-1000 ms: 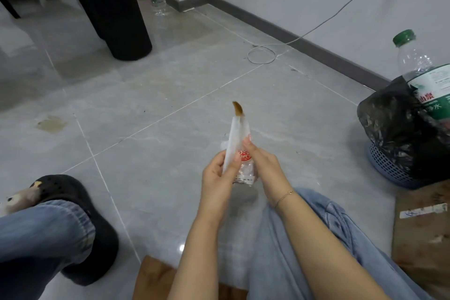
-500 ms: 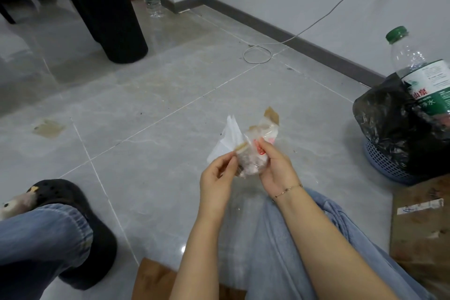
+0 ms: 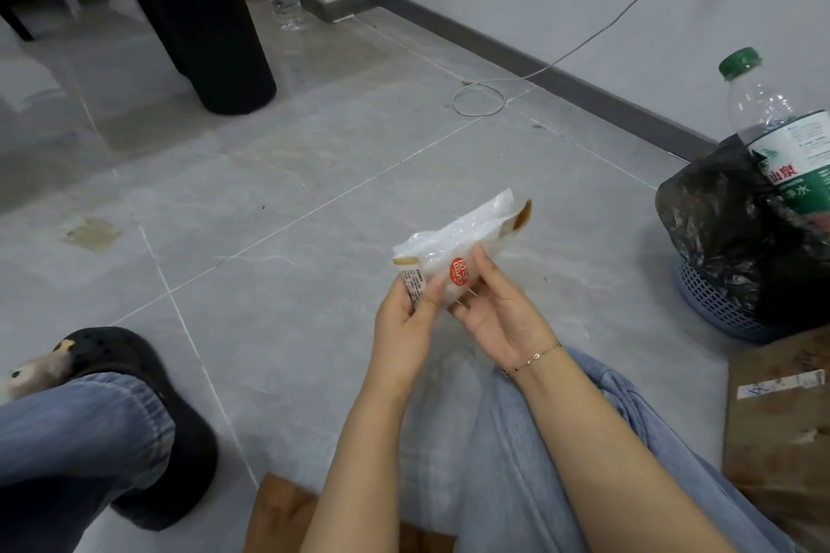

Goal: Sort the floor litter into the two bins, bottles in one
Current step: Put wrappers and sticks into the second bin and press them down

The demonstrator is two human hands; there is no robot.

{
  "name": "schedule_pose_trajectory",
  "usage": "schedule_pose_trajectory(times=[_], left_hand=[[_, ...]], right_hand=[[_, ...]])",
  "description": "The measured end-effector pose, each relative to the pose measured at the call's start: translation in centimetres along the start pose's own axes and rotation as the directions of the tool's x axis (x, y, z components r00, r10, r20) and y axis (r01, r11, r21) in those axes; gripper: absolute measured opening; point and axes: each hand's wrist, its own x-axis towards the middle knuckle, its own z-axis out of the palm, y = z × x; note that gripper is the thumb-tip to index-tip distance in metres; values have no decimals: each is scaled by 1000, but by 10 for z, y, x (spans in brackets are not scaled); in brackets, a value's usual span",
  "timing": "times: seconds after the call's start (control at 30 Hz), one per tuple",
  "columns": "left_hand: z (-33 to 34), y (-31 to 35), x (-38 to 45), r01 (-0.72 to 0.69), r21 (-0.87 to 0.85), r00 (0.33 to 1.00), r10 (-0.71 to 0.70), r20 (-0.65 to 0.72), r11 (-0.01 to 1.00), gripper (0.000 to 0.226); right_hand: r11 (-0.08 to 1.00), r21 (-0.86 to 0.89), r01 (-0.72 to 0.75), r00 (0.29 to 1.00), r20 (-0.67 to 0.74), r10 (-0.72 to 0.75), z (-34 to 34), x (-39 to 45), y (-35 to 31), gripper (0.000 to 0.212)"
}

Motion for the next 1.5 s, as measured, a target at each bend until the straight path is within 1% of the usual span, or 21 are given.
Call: schedule_pose_trajectory(times=[0.13, 0.2, 0.27, 0.33, 0.37, 0.4, 0.47, 0.5, 0.53, 0.67, 0.77, 0.83, 0.9, 1.0, 1.1, 1.23, 1.3, 1.33, 1.4, 1.47, 1.5], left_hand=[[-3, -2, 4, 52, -18, 998, -52, -23, 999, 20], [0, -6, 3, 77, 1, 995, -76, -65, 997, 18], [3, -13, 1, 86, 76, 984, -73, -162, 993, 19], [3, -23, -1, 141, 151, 950, -91, -300, 979, 37], [3, -24, -1, 197, 121, 925, -143, -352, 973, 44], [2, -22, -1, 261, 44, 908, -230, -349, 964, 53], [0, -19, -1, 351, -192, 905, -385, -181, 916, 70], [0, -16, -1, 368, -290, 908, -409, -93, 883, 73], [1, -12, 0, 357, -354, 918, -395, -40, 865, 71], [15, 11, 4, 259, -453, 958, -287, 6, 853, 54], [39, 30, 2, 209, -486, 974, -225, 27, 848, 29], [66, 42, -4, 190, -480, 979, -200, 32, 856, 22], [93, 51, -11, 183, -471, 982, -186, 41, 863, 28], [144, 62, -27, 231, -453, 972, -189, 137, 861, 32], [200, 70, -53, 305, -419, 939, -196, 282, 855, 34], [267, 79, -91, 361, -338, 860, -170, 482, 869, 33], [294, 80, -105, 367, -229, 776, -161, 610, 902, 36], [303, 79, -109, 324, -141, 737, -156, 658, 936, 38], [319, 76, -117, 138, 32, 695, -120, 709, 990, 45], [333, 71, -124, -144, 145, 673, -10, 739, 979, 48], [342, 69, -128, -305, 171, 644, 71, 762, 937, 47]], right_hand=[[999, 38, 27, 995, -93, -23, 3, 2, 4, 66], [996, 68, 61, 982, -185, -48, 1, 4, 6, 51], [992, 78, 94, 968, -238, -73, -1, 5, 7, 30], [990, 85, 117, 962, -258, -91, -3, 7, 8, 25], [988, 94, 122, 962, -258, -94, -3, 7, 8, 25], [987, 107, 122, 965, -246, -93, -2, 7, 7, 27], [983, 124, 135, 968, -229, -104, 0, 6, 5, 33], [980, 124, 153, 965, -232, -121, 2, 5, 3, 36], [977, 115, 179, 960, -239, -148, 4, 4, 0, 35], [954, 74, 291, 929, -260, -263, 14, -12, -21, 23], [931, 35, 364, 881, -336, -333, 16, -39, -42, 20], [889, -7, 458, 803, -425, -417, 12, -63, -60, 20], [845, -61, 531, 720, -493, -488, 8, -86, -79, 23], [771, -134, 623, 587, -570, -574, -8, -124, -115, 28], [670, -157, 725, 445, -636, -630, -27, -165, -151, 31], [484, -332, 810, 165, -663, -730, -56, -219, -191, 35], [424, -473, 772, 55, -615, -787, -74, -249, -213, 34], [412, -535, 737, 27, -586, -810, -82, -262, -224, 34], [386, -683, 621, -30, -512, -859, -101, -291, -252, 27], [325, -846, 422, -76, -390, -918, -119, -323, -281, 20], [271, -913, 306, -95, -313, -945, -128, -339, -297, 17]])
